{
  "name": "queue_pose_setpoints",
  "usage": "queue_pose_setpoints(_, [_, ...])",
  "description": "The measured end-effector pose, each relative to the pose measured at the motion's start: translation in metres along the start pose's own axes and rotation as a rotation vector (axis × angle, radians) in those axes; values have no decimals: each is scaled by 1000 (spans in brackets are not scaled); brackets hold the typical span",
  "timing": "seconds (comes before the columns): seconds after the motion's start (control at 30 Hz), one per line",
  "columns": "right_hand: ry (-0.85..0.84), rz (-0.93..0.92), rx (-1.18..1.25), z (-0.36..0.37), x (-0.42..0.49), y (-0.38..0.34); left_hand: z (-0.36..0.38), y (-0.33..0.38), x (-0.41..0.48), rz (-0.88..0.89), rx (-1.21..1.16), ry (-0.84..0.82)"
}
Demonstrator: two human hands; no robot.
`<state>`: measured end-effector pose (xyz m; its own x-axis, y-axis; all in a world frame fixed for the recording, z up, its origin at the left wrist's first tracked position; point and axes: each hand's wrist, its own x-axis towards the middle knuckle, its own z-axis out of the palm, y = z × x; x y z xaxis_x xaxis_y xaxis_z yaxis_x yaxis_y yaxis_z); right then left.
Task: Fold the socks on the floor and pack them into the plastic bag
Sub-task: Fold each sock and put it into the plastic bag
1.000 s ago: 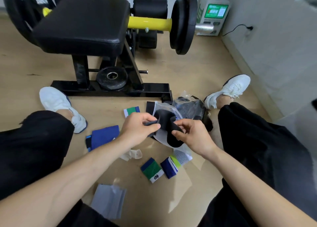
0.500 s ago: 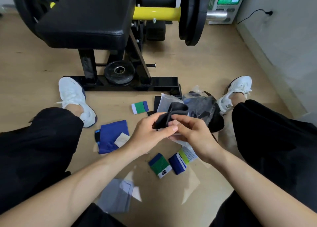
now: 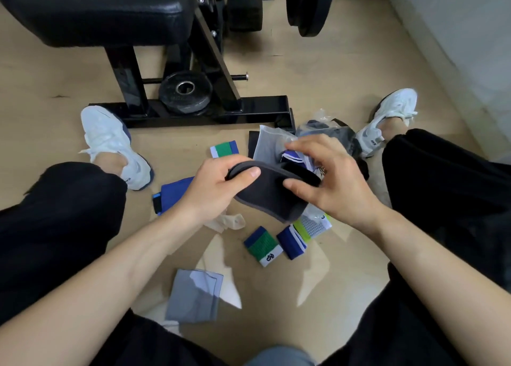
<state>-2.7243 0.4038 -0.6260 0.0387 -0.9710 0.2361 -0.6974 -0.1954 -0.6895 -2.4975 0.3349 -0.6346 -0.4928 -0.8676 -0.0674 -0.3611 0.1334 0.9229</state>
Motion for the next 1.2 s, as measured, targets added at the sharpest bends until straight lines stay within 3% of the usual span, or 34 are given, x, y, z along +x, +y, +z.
queue_pose_setpoints(0.13, [-313, 98, 327, -4, -2, -3, -2, 5, -2, -49, -117, -40])
queue_pose_setpoints(0.43, [-322, 116, 383, 3, -5, 3, 4, 1, -1, -202, -252, 100])
queue_pose_setpoints(0.7, [-455, 224, 215, 4, -4, 3, 6, -7, 3, -186, -128, 247])
queue_pose_setpoints(0.97, [-263, 296, 108, 12, -6, 7, 16, -5, -2, -28, -28, 216])
queue_pose_setpoints(1.2, [-178, 508, 691, 24, -11, 3, 33, -10, -15, 150, 142, 140])
